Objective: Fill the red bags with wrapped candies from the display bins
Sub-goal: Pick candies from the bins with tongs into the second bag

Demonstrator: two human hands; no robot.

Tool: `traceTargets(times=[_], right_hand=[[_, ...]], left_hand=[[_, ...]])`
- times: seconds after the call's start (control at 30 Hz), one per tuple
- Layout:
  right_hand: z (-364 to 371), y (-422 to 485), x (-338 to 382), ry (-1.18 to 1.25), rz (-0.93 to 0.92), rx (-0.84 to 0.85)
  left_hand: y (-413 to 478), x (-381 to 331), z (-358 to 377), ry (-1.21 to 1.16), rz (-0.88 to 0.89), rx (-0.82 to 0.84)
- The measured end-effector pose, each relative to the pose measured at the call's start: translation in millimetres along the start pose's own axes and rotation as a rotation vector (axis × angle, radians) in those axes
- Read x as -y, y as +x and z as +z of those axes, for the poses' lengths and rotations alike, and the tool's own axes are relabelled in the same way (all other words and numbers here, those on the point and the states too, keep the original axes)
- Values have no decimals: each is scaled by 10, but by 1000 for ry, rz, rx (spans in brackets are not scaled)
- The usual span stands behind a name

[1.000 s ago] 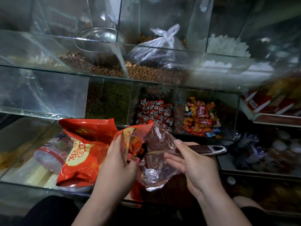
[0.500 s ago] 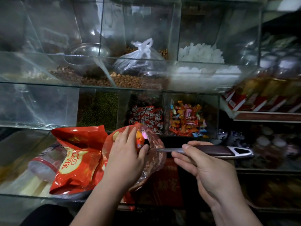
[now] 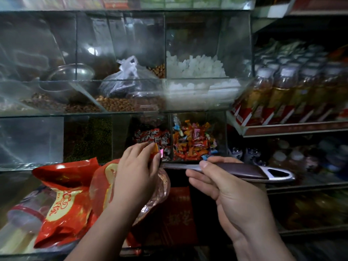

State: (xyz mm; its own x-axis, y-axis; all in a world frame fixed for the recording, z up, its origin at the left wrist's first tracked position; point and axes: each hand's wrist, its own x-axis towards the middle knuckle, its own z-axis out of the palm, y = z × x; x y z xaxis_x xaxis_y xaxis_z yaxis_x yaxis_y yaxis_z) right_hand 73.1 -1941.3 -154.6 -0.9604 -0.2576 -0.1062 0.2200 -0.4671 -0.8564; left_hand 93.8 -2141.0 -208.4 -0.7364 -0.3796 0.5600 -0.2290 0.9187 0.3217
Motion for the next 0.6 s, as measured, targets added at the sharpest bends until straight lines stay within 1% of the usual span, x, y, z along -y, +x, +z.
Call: traceTargets(times=[0.07, 0.13, 0.27, 0.33, 0.4, 0.43, 0.5, 0.57, 0.6], right_hand=[[-30, 53, 87, 29, -47, -34], [-69, 144, 167, 53, -98, -82], [-216, 412, 252, 84, -197, -172], [-289, 560, 216, 39, -233, -203], [-357, 708, 130, -41, -285, -256], [-384, 773, 81, -119, -331, -284], [-476, 885, -17, -442, -473, -309], [-545, 933, -64, -763, -602, -258], [-569, 940, -75, -851, -649, -205]], left_hand=[[200, -104, 61, -16, 62, 31], [435, -211, 187, -52, 113, 95], [851, -435, 617, -131, 233, 183], [993, -539, 891, -200, 186, 276], [1063, -636, 1162, -283, 83, 384], [1078, -679, 1285, -319, 28, 426], [1057, -753, 1479, -389, -79, 519], [986, -789, 1615, -450, -132, 595], [955, -790, 1659, -472, -140, 605]])
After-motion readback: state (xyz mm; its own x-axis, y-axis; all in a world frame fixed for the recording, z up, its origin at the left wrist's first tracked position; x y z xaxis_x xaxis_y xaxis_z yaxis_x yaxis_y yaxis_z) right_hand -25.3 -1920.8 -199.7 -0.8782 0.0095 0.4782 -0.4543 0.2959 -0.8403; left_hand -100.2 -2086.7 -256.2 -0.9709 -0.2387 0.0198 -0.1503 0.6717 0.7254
